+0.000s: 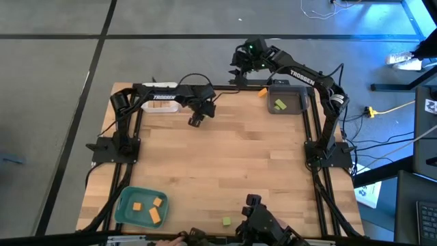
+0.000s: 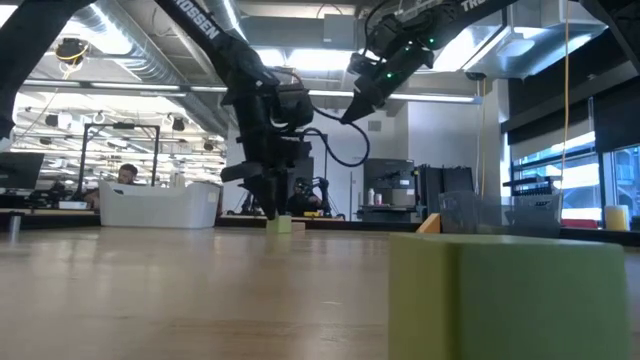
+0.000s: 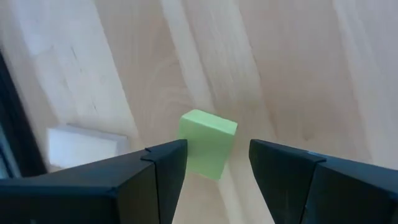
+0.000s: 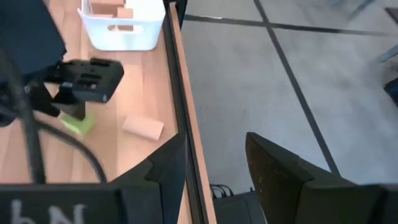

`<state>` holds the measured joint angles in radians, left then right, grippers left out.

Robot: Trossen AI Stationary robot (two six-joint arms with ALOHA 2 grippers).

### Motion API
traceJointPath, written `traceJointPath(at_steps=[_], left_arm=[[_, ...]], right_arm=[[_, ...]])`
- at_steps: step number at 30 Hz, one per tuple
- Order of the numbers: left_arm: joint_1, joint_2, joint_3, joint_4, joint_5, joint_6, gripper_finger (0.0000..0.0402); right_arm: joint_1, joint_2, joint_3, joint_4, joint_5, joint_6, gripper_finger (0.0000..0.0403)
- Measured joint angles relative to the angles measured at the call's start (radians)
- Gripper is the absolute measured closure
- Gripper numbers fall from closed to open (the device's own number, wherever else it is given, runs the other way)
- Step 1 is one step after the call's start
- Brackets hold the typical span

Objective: Sort & place blocks by color
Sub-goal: Put the green block into the black bin

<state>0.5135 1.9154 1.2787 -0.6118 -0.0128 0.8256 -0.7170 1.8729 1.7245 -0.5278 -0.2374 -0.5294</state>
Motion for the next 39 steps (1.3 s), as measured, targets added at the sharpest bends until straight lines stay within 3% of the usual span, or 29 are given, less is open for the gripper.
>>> traceJointPath(at_steps=[7,12,15,23,27,33,39], left_arm=[[0.032,-0.08,-0.002,-0.003,-0.003,-0.016,0.0231],[0.06,-0.119,-0.002,-0.005,-0.01,-0.065,0.0231],[0.065,-0.132,-0.001,-0.01,-0.011,-0.211,0.0231],[0.043,-0.134,-0.001,-0.141,0.044,-0.747,0.0231],[0.029,-0.134,-0.001,-0.187,0.074,-0.933,0.0231],[0.027,-0.134,-0.001,-0.184,0.083,-0.955,0.0231],[0.055,-0.134,-0.001,-0.182,0.022,-0.957,0.0231]], right_arm=[[-0.001,-0.042,0.0,-0.132,-0.034,-0.105,0.0238],[-0.011,-0.107,0.0,-0.255,-0.25,-0.108,0.0238],[-0.016,-0.136,0.0,-0.346,-0.319,-0.113,0.0238],[-0.019,-0.143,0.0,-0.533,-0.341,-0.27,0.0238],[-0.019,-0.142,0.0,-0.582,-0.418,-0.321,0.0238],[-0.019,-0.142,0.0,-0.656,-0.438,-0.34,0.0238],[-0.019,-0.142,0.0,-0.661,-0.437,-0.34,0.0238]])
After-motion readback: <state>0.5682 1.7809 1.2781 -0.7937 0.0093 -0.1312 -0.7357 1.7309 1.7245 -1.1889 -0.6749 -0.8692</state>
